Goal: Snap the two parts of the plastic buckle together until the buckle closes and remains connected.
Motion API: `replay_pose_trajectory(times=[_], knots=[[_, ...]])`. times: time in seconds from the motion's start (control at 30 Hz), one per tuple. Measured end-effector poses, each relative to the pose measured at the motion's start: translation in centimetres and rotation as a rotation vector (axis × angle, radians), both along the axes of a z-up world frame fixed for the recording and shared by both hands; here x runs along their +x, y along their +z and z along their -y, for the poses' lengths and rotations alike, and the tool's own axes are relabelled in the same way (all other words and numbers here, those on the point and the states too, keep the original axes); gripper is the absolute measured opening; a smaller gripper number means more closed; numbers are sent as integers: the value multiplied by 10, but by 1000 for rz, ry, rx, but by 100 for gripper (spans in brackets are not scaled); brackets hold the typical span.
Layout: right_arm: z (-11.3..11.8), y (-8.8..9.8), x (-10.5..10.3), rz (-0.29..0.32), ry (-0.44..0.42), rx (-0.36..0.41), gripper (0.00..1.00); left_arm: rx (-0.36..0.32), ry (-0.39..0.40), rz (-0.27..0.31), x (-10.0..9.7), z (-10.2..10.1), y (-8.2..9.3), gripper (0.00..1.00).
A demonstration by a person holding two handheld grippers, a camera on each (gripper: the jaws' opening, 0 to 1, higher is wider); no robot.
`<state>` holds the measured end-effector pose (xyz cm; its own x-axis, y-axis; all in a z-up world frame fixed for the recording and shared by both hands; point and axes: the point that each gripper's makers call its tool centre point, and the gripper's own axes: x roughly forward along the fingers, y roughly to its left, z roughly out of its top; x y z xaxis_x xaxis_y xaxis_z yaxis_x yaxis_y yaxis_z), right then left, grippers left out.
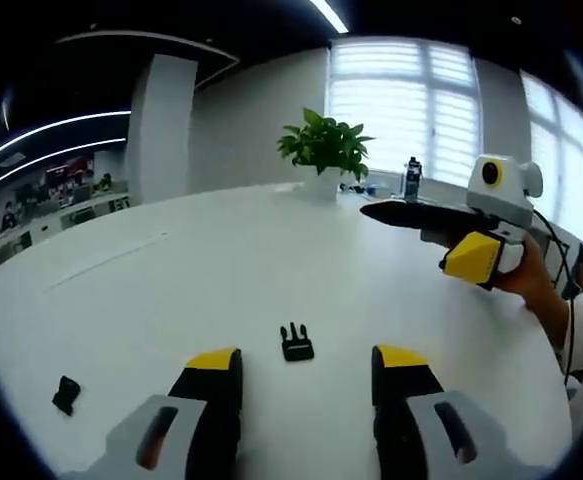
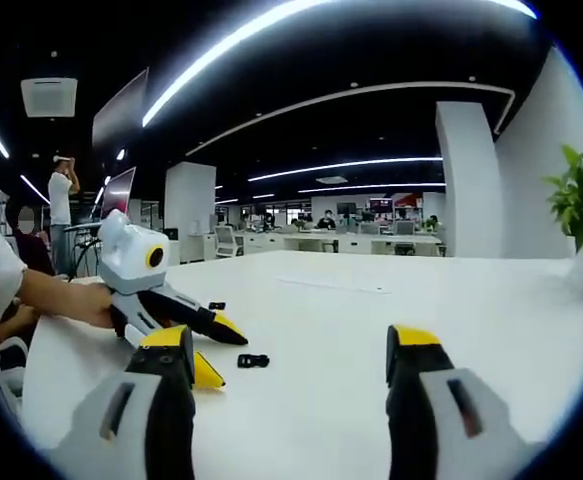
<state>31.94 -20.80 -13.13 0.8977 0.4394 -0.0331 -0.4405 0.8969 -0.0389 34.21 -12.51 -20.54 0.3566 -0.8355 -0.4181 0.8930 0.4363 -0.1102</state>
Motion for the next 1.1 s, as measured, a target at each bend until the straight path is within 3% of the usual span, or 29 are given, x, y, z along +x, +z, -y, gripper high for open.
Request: replay_pose_trajectory(times=[0.2, 0.43, 1.1], knots=[[1, -1, -1, -2, -4, 3, 78, -8, 27, -4, 2, 4, -1, 47], [0, -1, -1, -2, 1, 4, 78, -4, 29, -3, 1, 7, -1, 38], [-1, -3, -3, -9, 6, -7, 77, 31, 41, 55, 6, 9, -2, 23]])
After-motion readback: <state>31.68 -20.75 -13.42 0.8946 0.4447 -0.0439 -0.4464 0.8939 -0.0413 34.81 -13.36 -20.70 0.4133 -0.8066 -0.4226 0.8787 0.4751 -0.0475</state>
